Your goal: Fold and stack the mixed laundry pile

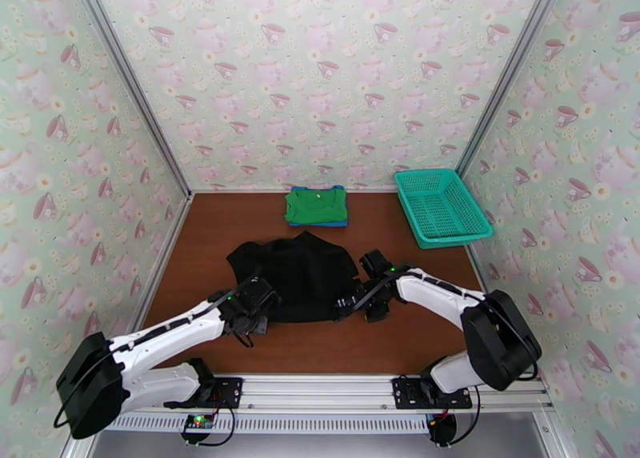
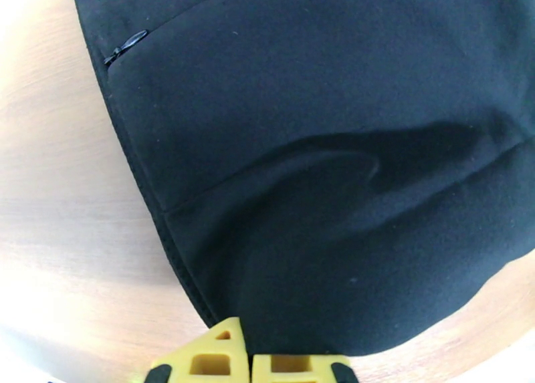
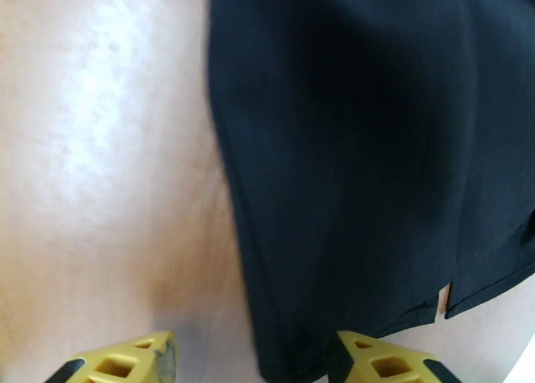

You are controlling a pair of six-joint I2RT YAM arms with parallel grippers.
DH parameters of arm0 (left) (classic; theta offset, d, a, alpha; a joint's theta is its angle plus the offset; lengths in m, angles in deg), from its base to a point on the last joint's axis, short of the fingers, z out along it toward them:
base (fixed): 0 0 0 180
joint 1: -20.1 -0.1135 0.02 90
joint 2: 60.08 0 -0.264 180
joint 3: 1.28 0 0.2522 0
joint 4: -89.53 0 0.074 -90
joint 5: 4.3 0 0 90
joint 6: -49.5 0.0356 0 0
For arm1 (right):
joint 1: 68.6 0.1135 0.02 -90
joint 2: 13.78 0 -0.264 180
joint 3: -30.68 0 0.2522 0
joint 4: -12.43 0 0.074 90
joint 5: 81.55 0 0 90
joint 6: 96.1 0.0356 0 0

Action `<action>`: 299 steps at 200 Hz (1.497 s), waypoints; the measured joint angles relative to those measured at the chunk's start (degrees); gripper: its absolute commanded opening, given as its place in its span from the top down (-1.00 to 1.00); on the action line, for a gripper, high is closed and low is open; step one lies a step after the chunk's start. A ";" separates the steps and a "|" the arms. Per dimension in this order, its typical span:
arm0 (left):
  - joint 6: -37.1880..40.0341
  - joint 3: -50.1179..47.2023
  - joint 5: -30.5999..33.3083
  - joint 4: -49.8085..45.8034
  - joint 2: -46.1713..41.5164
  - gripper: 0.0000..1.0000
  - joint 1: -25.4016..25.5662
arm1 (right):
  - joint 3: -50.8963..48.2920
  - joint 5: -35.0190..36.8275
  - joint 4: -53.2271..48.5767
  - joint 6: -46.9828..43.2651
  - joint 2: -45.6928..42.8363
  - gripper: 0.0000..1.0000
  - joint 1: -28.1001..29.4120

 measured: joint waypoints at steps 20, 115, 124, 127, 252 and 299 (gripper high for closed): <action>-0.02 -0.26 -0.26 0.02 -1.42 1.00 -0.17 | 0.42 0.35 0.37 1.07 2.34 0.24 0.00; 1.05 6.12 0.33 -5.57 -7.08 1.00 -0.57 | 4.61 1.40 1.81 9.79 -3.13 1.00 -0.44; 2.03 9.70 0.85 -7.39 -7.96 1.00 -0.76 | 5.70 1.90 1.77 10.88 -7.39 1.00 -0.83; 2.32 11.04 0.98 -8.09 -8.17 1.00 -0.81 | 6.29 2.27 1.77 11.23 -9.22 1.00 -0.96; 24.57 70.60 0.83 -29.53 4.13 1.00 -3.74 | 40.41 8.83 -5.07 18.51 -26.75 1.00 -6.73; 32.76 80.72 -5.05 -26.82 18.05 1.00 -12.96 | 47.84 6.60 -5.16 20.17 -13.79 1.00 -14.49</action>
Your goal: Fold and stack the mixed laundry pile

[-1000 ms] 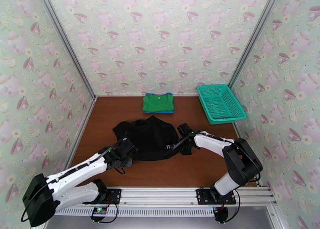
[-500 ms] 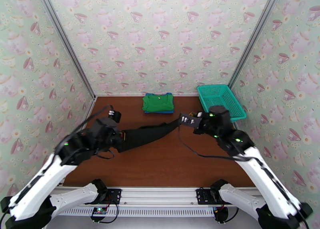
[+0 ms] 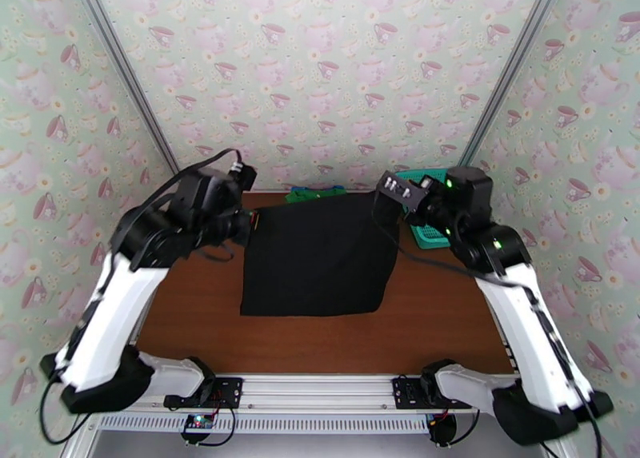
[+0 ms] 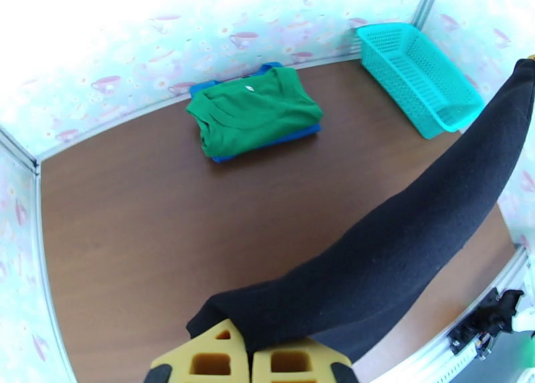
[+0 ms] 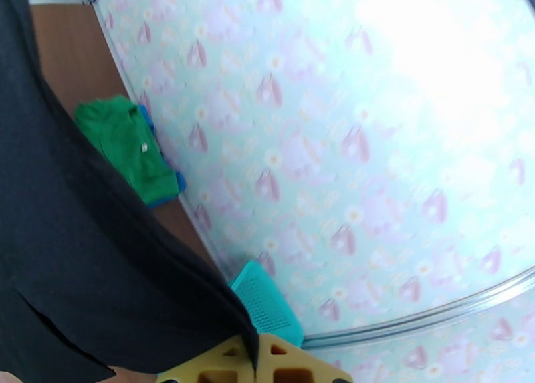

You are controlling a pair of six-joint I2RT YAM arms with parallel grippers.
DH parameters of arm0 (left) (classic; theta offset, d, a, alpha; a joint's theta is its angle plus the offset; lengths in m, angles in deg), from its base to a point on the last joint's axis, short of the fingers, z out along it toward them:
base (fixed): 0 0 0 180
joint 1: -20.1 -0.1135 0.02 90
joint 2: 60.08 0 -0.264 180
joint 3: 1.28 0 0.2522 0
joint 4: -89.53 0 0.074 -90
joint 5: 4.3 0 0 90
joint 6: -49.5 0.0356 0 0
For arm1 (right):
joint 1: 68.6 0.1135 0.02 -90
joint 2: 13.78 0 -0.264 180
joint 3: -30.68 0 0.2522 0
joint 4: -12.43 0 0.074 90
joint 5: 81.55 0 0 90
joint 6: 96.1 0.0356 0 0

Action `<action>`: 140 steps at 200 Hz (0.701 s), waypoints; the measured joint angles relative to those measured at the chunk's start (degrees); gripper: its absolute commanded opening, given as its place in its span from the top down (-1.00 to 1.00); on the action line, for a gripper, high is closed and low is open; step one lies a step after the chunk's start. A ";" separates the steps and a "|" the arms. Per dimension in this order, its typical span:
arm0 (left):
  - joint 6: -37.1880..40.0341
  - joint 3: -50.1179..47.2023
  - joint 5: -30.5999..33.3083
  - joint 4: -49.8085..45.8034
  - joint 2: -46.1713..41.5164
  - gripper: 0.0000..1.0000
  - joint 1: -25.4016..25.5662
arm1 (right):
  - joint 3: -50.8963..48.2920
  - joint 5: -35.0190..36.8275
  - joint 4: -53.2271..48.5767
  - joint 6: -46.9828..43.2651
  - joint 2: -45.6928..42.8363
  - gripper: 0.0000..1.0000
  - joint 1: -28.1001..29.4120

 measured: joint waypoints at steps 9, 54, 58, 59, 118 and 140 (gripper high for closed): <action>1.05 2.89 -1.49 0.46 3.19 1.00 -1.90 | 2.29 -0.48 -0.33 0.13 2.49 1.00 -0.76; 6.47 18.51 -6.14 2.82 14.53 1.00 -6.23 | 16.11 -2.12 -1.73 1.36 8.81 1.00 -2.49; 6.73 18.99 -6.45 3.08 14.71 1.00 -6.23 | 16.85 -2.29 -1.70 1.49 8.61 1.00 -2.49; 6.84 19.08 -6.62 3.17 14.73 1.00 -6.25 | 16.94 -2.32 -1.68 1.53 8.57 1.00 -2.49; 6.99 -16.90 -12.22 19.54 -4.57 1.00 -6.03 | -5.70 -8.90 2.60 6.38 -10.29 1.00 -2.43; 3.10 -41.75 -14.12 29.00 -16.15 1.00 -5.40 | -25.51 -13.20 5.75 12.74 -21.44 1.00 -0.26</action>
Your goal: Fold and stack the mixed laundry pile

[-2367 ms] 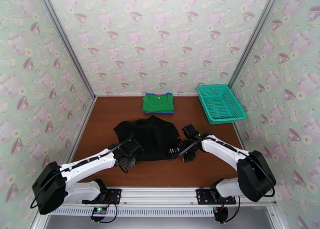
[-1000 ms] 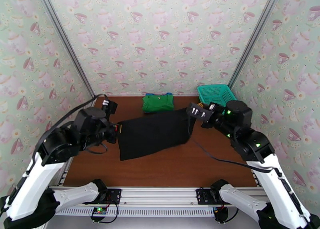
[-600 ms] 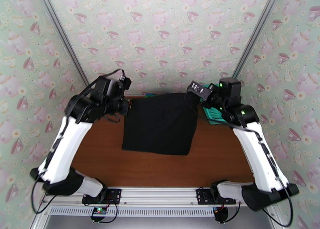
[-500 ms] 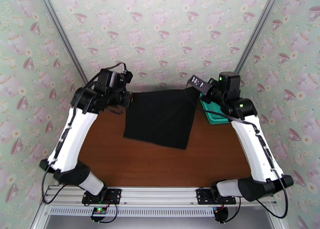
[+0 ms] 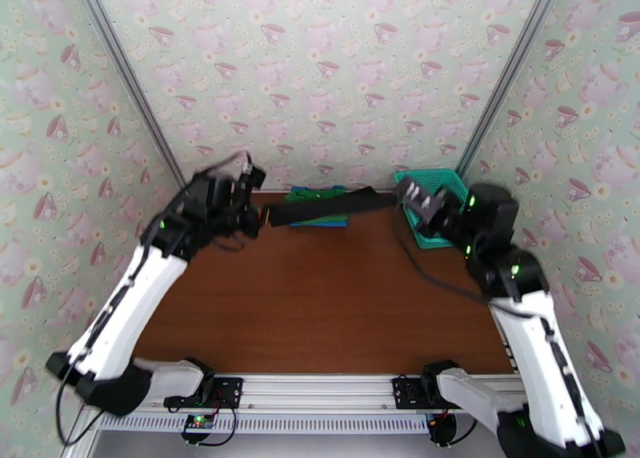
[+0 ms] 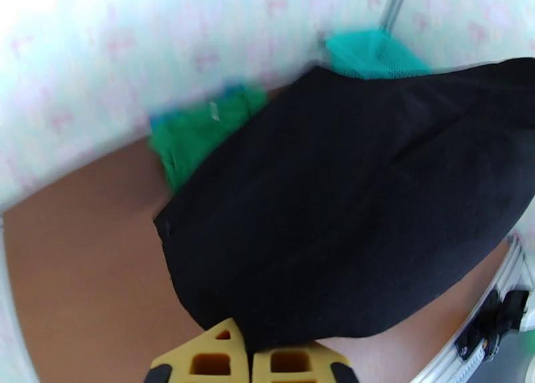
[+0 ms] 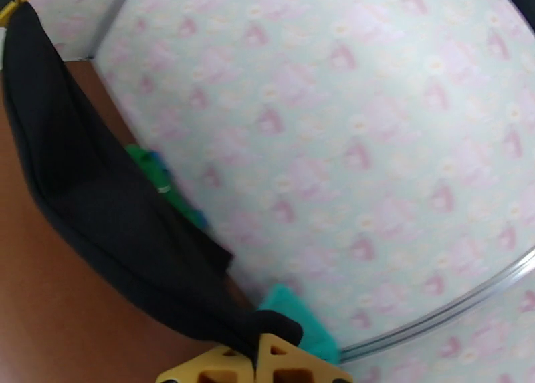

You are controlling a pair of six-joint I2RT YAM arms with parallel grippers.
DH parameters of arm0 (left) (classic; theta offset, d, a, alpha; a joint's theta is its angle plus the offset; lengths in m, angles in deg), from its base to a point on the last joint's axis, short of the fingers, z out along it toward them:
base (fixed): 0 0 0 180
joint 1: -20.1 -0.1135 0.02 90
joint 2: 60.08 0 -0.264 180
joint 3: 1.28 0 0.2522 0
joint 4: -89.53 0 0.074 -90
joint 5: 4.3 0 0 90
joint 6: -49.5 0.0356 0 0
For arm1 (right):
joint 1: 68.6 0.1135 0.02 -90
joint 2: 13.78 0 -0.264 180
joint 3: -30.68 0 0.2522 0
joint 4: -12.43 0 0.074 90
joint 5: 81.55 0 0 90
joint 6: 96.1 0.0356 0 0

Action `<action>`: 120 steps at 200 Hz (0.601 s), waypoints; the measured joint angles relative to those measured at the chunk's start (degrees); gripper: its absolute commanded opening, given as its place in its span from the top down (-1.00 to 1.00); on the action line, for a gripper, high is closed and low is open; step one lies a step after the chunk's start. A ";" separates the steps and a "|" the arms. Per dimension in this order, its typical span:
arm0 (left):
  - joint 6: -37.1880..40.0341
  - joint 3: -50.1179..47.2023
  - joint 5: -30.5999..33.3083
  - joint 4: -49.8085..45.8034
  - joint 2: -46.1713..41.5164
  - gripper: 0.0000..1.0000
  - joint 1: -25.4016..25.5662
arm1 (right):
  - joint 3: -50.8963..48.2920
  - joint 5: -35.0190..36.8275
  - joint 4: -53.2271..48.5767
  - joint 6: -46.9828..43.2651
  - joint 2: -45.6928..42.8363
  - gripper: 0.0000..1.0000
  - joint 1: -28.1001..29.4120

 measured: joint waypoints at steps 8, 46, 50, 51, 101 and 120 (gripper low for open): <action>-1.92 -8.37 -0.66 3.50 -3.37 1.00 0.33 | -7.04 -1.18 0.90 2.69 -3.69 1.00 1.70; -13.53 -38.10 -2.64 14.84 -9.51 1.00 4.04 | -29.73 -3.67 2.10 14.80 -14.97 1.00 11.63; -15.06 -39.74 -2.69 15.47 -9.66 1.00 4.52 | -30.62 -3.72 2.05 15.63 -15.58 1.00 12.13; -15.39 -40.28 -2.71 15.63 -9.73 1.00 4.70 | -30.93 -3.72 2.05 15.93 -15.78 1.00 12.31; -30.64 -44.28 -1.25 20.55 -15.61 1.00 7.41 | -29.70 -2.01 1.18 19.80 -16.96 1.00 13.05; -33.22 -42.62 0.85 19.63 -14.88 1.00 7.39 | -27.32 0.46 1.25 19.76 -13.33 1.00 13.05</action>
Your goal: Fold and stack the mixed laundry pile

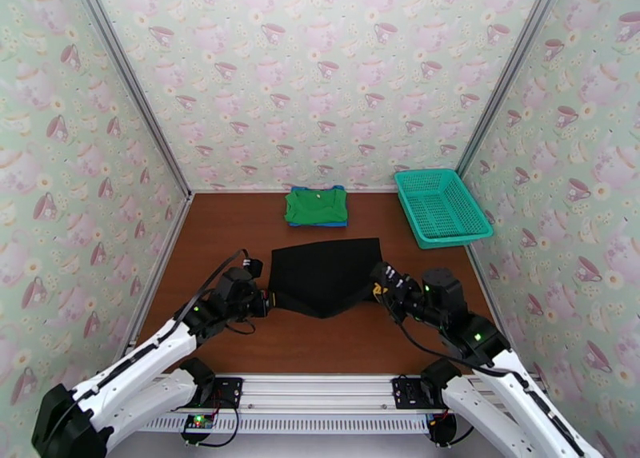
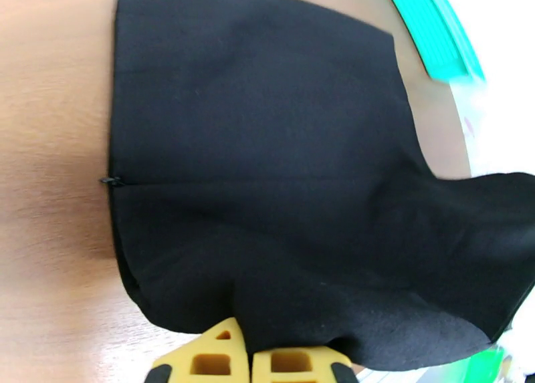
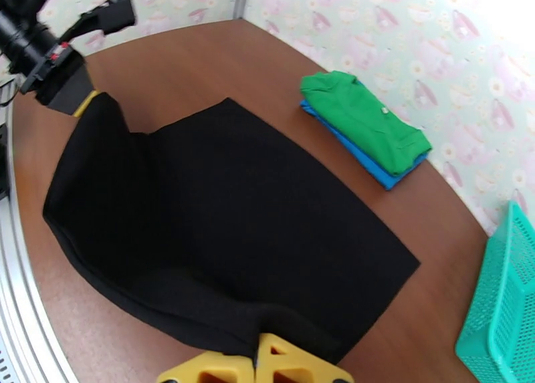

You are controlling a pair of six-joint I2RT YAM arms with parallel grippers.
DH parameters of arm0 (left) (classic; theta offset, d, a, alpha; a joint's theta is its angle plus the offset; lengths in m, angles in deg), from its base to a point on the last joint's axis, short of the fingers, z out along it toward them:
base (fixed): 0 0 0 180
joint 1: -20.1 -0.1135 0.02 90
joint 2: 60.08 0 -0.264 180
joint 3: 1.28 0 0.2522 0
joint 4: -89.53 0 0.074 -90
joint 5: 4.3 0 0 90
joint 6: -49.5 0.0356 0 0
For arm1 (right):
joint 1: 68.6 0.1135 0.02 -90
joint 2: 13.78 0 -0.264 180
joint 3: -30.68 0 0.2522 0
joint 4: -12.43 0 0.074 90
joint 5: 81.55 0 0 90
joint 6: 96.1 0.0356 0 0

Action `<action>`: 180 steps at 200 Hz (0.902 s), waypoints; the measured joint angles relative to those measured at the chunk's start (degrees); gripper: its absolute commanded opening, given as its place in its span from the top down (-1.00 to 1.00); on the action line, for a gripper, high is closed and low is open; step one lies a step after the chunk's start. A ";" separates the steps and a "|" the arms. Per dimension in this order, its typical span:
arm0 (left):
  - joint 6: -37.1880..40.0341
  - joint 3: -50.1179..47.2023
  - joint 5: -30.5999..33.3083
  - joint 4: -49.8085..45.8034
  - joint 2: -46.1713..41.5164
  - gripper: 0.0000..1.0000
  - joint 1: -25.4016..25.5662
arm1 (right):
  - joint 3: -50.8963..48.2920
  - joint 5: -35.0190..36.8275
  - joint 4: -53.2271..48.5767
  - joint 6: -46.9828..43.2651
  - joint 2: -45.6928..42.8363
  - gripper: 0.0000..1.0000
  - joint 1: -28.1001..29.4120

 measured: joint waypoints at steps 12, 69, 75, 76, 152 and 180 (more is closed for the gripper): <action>-0.63 2.29 1.07 -1.25 2.01 1.00 -0.20 | 1.18 2.08 0.15 -0.24 3.32 1.00 0.04; 0.24 16.31 3.43 -4.20 18.12 1.00 -5.81 | 5.77 10.08 4.20 -4.42 21.68 1.00 -4.00; 0.63 17.73 3.45 -4.28 20.26 1.00 -6.54 | 6.36 10.38 4.79 -4.74 23.34 1.00 -4.83; 0.70 17.88 3.45 -4.31 20.50 1.00 -6.60 | 6.43 10.40 4.87 -4.79 23.56 1.00 -4.94; 6.54 31.21 3.13 -5.81 41.35 1.00 -11.21 | 14.88 13.55 10.32 -7.06 43.71 1.00 -10.71; 8.26 35.82 2.73 -6.51 46.88 1.00 -11.89 | 17.66 15.45 11.21 -7.28 48.54 1.00 -10.95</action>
